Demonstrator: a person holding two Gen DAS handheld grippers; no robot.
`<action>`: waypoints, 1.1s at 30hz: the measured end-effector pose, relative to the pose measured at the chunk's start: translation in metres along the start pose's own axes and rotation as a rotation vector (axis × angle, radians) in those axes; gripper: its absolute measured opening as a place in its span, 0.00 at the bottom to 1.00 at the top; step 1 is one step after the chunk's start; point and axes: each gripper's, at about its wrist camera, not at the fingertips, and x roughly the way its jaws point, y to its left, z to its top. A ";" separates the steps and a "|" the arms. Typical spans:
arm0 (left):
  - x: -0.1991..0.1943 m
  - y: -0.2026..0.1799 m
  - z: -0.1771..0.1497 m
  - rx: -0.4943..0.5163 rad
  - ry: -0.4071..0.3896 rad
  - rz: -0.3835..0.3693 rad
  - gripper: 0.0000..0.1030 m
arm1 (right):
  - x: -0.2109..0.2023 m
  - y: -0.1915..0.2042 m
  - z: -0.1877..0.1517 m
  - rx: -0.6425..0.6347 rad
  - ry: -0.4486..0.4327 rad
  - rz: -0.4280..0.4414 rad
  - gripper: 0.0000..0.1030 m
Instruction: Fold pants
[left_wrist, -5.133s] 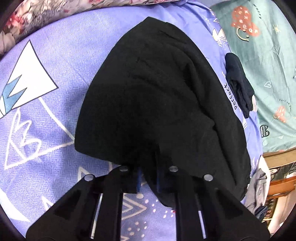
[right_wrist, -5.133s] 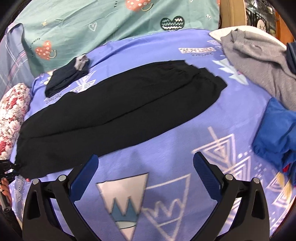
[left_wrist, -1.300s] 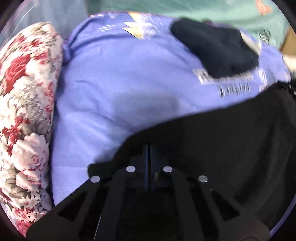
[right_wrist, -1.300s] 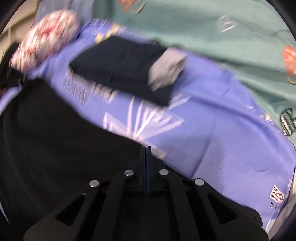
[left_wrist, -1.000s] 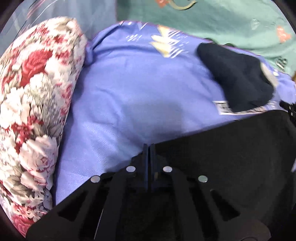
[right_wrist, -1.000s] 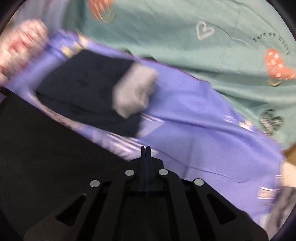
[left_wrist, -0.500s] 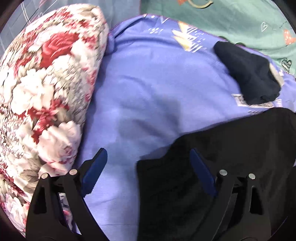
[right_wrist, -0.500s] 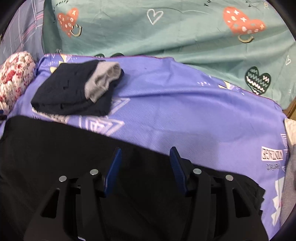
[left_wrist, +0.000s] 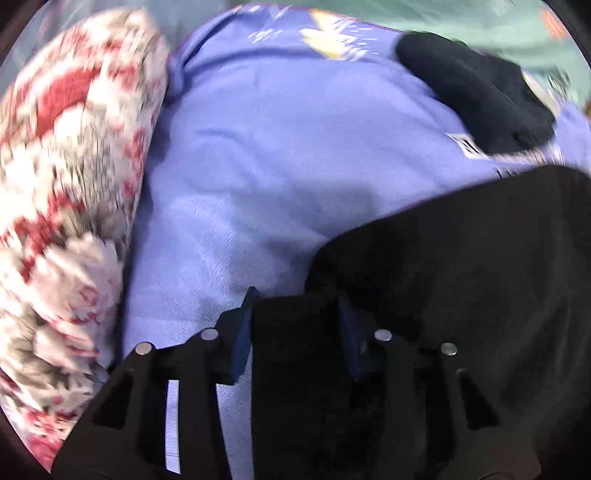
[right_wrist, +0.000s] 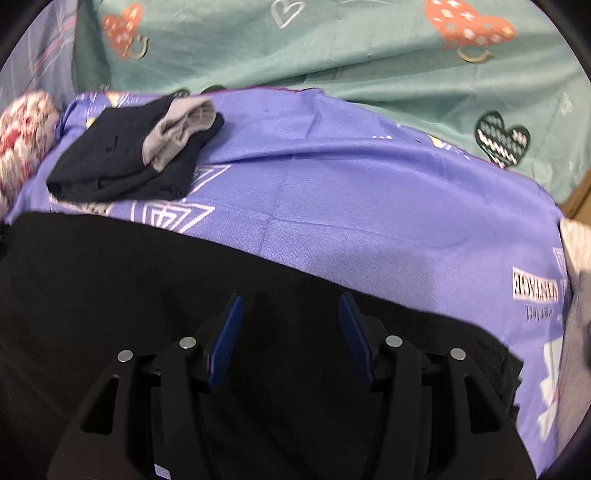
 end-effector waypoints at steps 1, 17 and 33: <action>-0.003 -0.003 -0.001 0.022 -0.011 0.016 0.39 | 0.007 0.003 0.003 -0.046 0.012 -0.041 0.57; -0.045 0.037 0.002 -0.250 -0.124 -0.033 0.37 | 0.024 0.007 0.024 -0.161 0.077 0.125 0.02; -0.034 0.062 -0.003 -0.371 -0.124 0.095 0.79 | 0.026 0.019 0.058 -0.135 -0.033 -0.053 0.53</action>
